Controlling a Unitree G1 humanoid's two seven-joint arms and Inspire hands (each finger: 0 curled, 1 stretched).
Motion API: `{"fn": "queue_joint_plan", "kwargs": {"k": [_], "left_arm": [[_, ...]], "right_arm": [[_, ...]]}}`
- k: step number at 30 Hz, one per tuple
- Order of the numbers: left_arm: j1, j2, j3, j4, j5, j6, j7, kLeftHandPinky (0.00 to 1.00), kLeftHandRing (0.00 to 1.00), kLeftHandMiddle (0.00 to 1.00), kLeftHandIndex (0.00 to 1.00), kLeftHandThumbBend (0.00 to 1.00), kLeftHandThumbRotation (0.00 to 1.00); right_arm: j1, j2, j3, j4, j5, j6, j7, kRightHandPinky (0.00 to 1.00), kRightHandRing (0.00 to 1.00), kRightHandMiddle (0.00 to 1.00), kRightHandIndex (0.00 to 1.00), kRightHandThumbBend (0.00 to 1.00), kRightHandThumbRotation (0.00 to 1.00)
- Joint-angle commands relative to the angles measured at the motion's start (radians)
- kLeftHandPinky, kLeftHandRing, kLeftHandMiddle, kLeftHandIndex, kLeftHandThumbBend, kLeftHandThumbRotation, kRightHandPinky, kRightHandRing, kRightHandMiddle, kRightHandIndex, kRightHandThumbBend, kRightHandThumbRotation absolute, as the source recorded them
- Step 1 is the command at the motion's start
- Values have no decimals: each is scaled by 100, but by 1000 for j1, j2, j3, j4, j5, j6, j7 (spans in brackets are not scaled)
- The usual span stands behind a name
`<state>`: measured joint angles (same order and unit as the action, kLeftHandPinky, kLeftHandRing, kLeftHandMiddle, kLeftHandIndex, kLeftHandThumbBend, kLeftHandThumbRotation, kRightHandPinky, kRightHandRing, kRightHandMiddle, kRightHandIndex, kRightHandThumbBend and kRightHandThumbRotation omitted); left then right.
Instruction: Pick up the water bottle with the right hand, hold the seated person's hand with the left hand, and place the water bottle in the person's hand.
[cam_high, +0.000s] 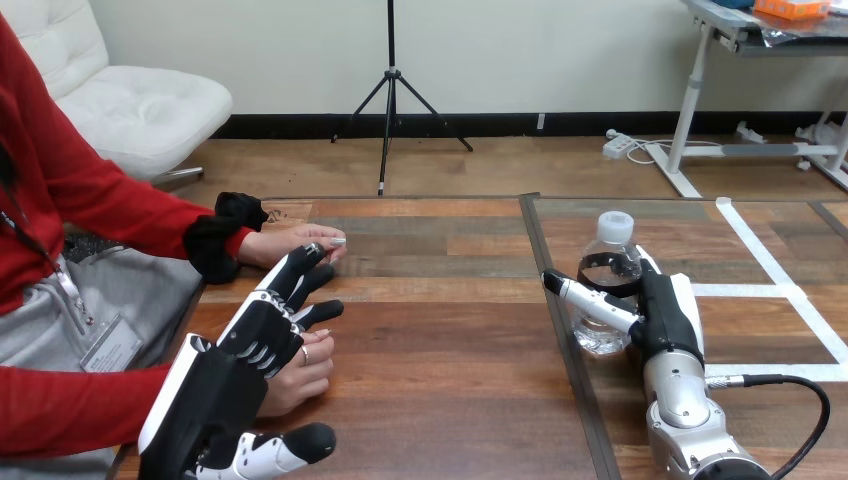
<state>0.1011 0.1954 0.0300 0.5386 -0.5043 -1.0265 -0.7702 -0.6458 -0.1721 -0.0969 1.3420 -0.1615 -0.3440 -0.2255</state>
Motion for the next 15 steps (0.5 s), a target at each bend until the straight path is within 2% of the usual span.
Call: {"fn": "queue_joint_plan", "kwargs": {"k": [1,10,15], "left_arm": [[-32,8,23,-49,-26,9,-21,85,95,97,93,100,49],[-32,3,41,-57,-30,19,-38,86,94,97,93,100,48],[-35,2,49,-58,-27,17,-45,85,94,96,92,100,49]], "right_arm": [[-13,32,-5,13,-1,17,-5,80,87,88,92,100,33],[-12,43,-35,12,27,7,-16,75,82,84,88,100,21],[-12,48,-53,11,39,1,-22,69,75,79,83,99,12]]}}
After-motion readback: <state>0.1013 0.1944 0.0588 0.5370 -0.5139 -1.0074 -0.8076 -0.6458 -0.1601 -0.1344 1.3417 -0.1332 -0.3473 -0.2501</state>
